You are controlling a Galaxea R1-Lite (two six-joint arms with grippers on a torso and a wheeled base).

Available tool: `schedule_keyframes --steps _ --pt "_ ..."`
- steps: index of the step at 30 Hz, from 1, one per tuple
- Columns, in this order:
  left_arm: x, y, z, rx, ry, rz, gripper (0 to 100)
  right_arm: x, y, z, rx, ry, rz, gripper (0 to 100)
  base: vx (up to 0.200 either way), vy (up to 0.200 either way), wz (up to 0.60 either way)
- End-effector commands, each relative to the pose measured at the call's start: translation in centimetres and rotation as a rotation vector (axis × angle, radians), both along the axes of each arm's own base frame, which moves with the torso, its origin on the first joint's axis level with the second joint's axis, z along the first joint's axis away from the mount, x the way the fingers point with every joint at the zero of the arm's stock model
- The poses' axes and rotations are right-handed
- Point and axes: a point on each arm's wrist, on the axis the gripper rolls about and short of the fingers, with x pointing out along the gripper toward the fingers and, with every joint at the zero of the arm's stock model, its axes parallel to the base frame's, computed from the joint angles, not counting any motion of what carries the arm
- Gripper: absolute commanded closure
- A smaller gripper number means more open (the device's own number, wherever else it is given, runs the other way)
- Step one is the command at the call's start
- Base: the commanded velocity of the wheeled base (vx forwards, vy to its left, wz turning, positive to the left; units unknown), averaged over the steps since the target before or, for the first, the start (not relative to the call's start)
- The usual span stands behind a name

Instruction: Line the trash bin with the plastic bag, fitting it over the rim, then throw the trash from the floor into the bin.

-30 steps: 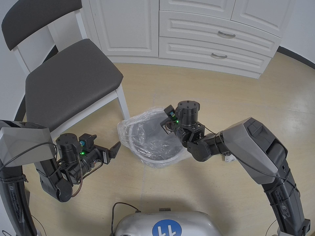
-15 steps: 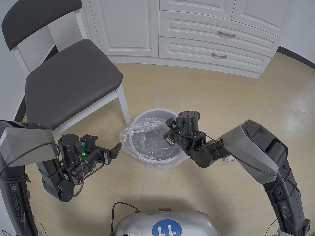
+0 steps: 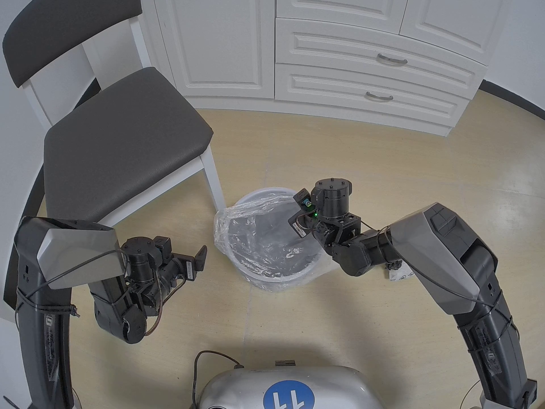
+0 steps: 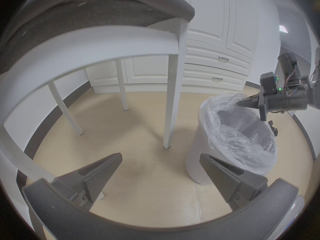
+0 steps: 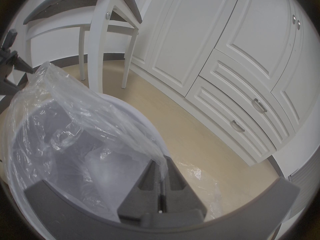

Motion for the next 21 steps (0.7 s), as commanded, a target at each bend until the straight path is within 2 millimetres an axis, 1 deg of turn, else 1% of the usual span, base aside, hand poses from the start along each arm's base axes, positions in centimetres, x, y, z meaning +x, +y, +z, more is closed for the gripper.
schedule_keyframes --steps 1,2,4,7,8,10,12,17,19,21 --pt "0.5 0.1 -1.2 0.0 0.017 0.018 0 0.0 0.8 1.1 0.021 -0.036 0.012 100 0.0 0.0 0.0" --pt "0.4 0.1 -0.6 -0.01 0.005 0.017 0 0.2 1.0 1.6 0.031 -0.051 0.015 100 0.0 0.0 0.0" --pt "0.1 0.0 -0.1 -0.028 0.002 0.018 0 0.5 1.2 2.0 0.037 -0.062 0.015 100 0.0 0.0 0.0" --pt "-0.1 -0.1 0.4 -0.039 -0.004 0.013 0 1.2 1.7 1.6 0.045 -0.068 0.011 100 0.0 0.0 0.0" --pt "-0.1 -0.1 0.4 -0.039 -0.003 0.01 0 1.4 1.8 0.4 0.038 -0.05 0.011 100 0.0 0.0 0.0" --pt "-0.1 -0.1 0.5 -0.04 -0.006 0.012 0 1.5 1.9 -1.0 0.03 -0.032 0.01 100 0.0 0.0 0.0" --pt "-0.1 -0.1 0.8 -0.044 -0.014 0.01 0 1.5 1.9 -1.3 0.045 -0.033 0.01 100 0.0 0.0 0.0" --pt "-0.1 -0.1 1.3 -0.049 -0.028 0.012 0 1.6 1.9 -0.9 0.094 -0.08 0.009 100 0.0 0.0 0.0" --pt "-0.2 -0.1 1.5 -0.051 -0.033 0.012 0 1.6 1.9 -0.5 0.126 -0.119 0.009 100 0.0 0.0 0.0" --pt "-0.2 -0.1 2.0 -0.054 -0.046 0.011 0 1.6 1.9 0.5 0.174 -0.192 0.011 100 0.0 0.0 0.0"
